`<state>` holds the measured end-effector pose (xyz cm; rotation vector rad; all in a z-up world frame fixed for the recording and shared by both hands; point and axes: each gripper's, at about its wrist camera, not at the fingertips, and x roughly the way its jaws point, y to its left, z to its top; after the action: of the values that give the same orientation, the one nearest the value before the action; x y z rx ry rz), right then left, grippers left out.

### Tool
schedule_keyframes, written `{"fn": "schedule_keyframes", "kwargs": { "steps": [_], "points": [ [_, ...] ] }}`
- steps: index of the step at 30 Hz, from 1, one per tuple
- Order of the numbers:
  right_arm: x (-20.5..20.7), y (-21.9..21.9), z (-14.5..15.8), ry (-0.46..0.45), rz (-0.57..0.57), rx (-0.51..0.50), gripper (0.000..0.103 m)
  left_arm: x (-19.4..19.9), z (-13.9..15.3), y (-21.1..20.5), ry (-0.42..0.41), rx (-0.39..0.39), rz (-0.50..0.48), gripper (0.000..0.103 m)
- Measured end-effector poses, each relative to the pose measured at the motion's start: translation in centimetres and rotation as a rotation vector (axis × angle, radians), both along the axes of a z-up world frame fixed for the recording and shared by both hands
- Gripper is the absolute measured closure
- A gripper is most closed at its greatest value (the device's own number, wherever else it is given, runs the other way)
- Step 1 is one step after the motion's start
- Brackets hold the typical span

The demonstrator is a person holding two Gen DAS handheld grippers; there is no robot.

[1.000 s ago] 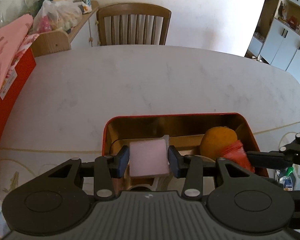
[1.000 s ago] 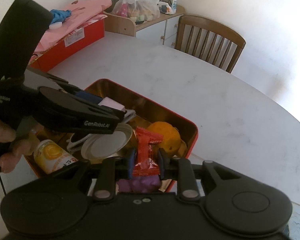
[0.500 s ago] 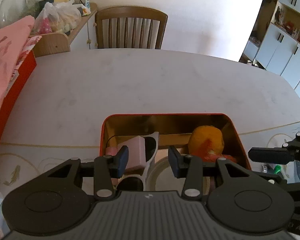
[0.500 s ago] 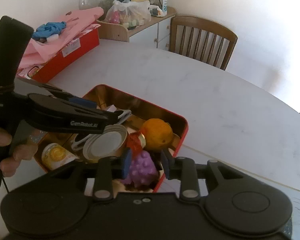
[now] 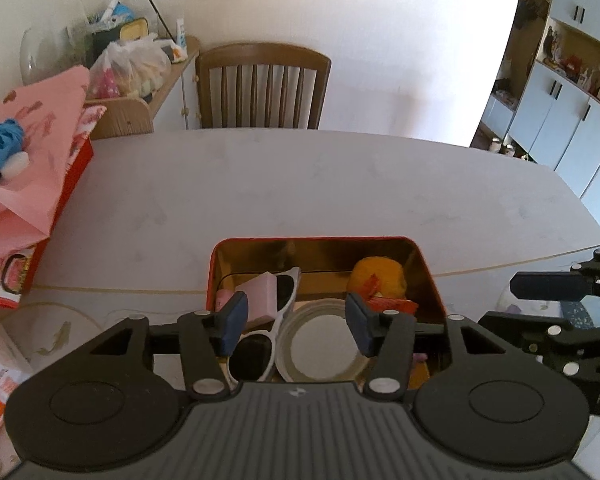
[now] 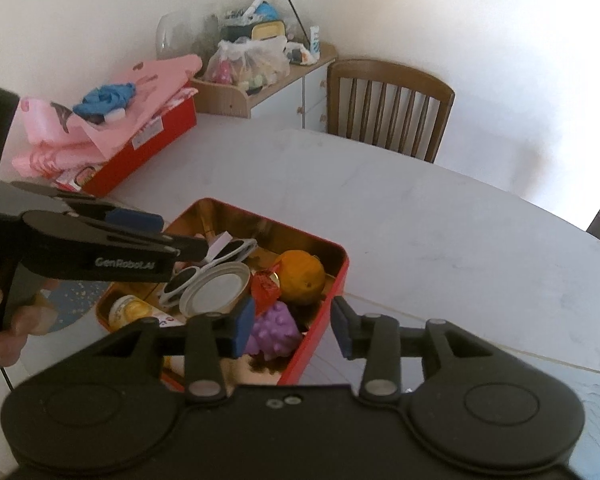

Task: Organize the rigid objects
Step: 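Open both grippers to drop the pad and packet into the tin, then grasp the purple eraser with the right gripper while the left grasps the blue-labelled bottle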

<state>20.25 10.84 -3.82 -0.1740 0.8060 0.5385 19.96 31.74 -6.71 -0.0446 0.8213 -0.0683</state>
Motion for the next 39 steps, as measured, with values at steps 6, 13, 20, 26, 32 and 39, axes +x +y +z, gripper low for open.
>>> {"fn": "schedule_keyframes", "kwargs": {
  "steps": [6, 13, 20, 26, 32, 39],
  "points": [
    [-1.6, -2.6, 1.5, -0.028, -0.011, 0.044, 0.045, -2.4, 1.8, -1.2, -0.035, 0.012, -0.006, 0.043],
    [-3.0, -6.2, 2.0, -0.020, -0.024, 0.089, 0.039, -4.9, 3.3, -2.8, -0.067, 0.009, -0.005, 0.037],
    [-3.9, -10.2, 2.0, -0.013, -0.039, 0.121, 0.029, -7.0, 3.8, -5.0, -0.079, 0.006, 0.010, 0.031],
    [-4.6, -13.6, 1.8, -0.017, -0.041, 0.128, 0.021, -8.4, 3.7, -7.7, -0.083, 0.001, 0.027, 0.028],
    [-5.1, -17.0, 1.0, -0.012, -0.019, 0.123, 0.011, -9.0, 3.3, -10.4, -0.082, -0.019, 0.037, 0.022],
    [-5.1, -19.6, 0.1, -0.021, 0.056, 0.089, 0.000, -9.0, 2.6, -13.8, -0.092, -0.034, 0.055, 0.018]
  ]
}}
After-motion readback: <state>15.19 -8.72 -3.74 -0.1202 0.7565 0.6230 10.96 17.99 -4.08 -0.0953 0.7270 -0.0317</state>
